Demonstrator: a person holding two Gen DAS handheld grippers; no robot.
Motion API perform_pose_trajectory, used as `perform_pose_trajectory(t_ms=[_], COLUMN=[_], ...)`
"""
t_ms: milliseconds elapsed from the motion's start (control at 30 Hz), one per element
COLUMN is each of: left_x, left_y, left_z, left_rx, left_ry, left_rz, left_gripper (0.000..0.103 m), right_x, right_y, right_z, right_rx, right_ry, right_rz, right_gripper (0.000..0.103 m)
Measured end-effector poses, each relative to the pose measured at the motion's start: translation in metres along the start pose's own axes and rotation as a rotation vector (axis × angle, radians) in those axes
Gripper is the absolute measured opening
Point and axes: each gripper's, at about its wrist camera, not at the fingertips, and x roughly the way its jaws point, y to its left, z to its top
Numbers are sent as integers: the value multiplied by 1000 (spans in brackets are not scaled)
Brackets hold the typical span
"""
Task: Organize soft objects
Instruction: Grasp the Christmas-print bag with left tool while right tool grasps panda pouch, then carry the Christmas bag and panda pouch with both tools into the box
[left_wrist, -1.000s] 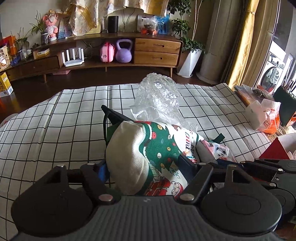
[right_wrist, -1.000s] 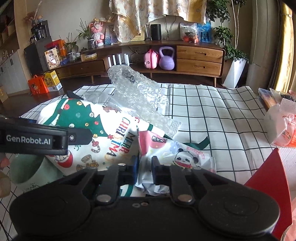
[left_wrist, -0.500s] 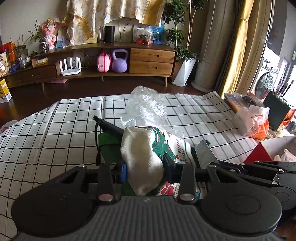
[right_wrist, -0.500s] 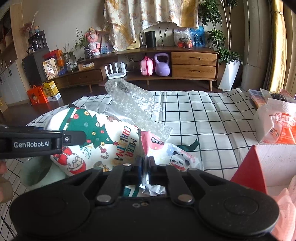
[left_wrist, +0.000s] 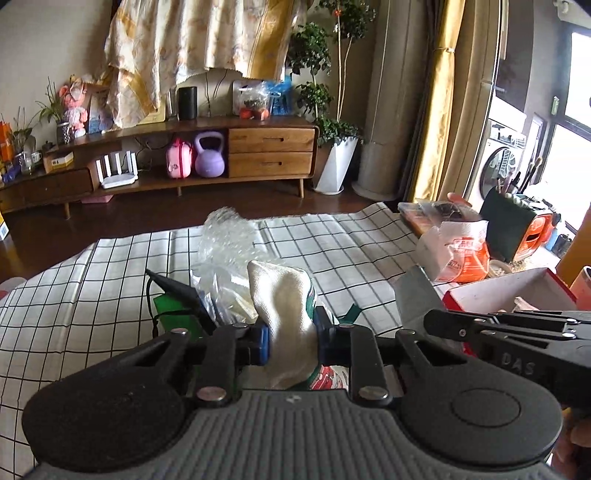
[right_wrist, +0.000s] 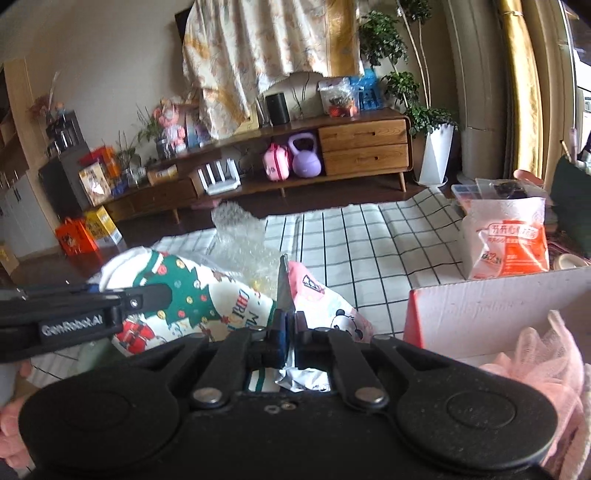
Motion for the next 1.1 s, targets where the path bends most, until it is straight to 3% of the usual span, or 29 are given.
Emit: perform_pose_trajectory(t_ms=[567, 867, 1100], left_x=[-84, -130, -136], left_y=[-36, -68, -109], left_z=[25, 60, 77], left_rx=[19, 21, 9], left_ry=[-82, -160, -177], left_rz=[-83, -158, -251], left_gripper=[16, 16, 16], right_x=[-102, -154, -176], right_y=[-22, -43, -80], right_z=[14, 23, 12], right_rx=[77, 75, 101], right_ry=[-106, -189, -201], right_rz=[87, 39, -51], right_gripper=[3, 3, 3])
